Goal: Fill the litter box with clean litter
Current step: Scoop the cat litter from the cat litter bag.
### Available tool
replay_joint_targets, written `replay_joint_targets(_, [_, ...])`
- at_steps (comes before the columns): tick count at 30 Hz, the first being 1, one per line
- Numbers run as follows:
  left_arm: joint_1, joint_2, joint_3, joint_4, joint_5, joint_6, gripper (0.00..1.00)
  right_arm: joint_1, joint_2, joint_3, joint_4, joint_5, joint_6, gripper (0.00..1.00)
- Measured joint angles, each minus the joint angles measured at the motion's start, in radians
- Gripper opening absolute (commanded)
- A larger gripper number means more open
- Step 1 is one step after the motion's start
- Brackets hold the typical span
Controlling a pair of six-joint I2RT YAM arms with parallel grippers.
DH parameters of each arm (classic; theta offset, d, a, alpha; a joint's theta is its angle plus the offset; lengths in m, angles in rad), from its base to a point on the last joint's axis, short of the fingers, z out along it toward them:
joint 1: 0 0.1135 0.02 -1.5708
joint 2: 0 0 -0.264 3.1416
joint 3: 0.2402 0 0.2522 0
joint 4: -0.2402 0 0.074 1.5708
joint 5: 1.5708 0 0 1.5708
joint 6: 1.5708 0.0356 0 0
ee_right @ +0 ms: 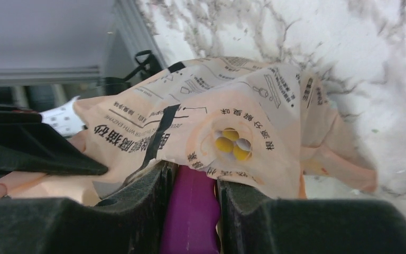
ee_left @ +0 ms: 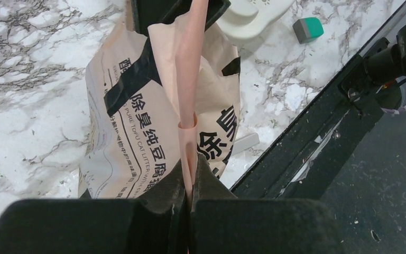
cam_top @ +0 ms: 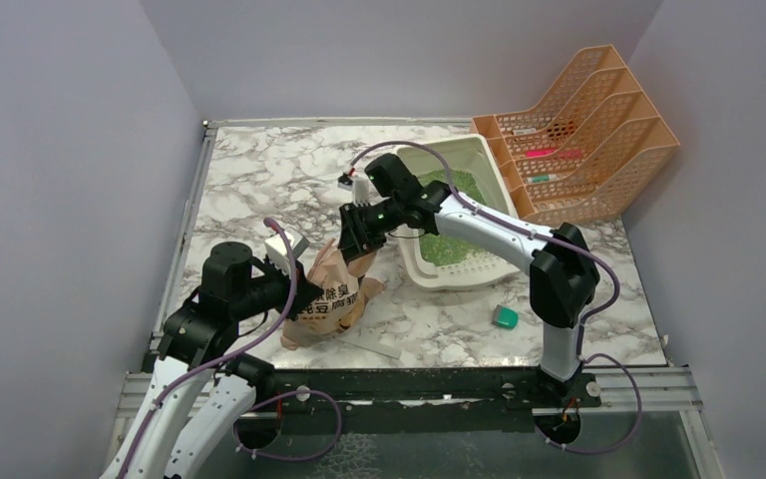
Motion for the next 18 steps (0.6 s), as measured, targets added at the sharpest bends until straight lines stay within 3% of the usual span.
replay_joint_targets(11, [0.0, 0.0, 0.0, 0.012, 0.0, -0.003, 0.0, -0.131, -0.039, -0.312, 0.532, -0.381, 0.432, 0.01])
replay_joint_targets(18, [0.0, -0.001, 0.0, 0.009, 0.0, -0.003, 0.0, -0.196, -0.087, -0.391, 0.626, -0.417, 0.551, 0.01])
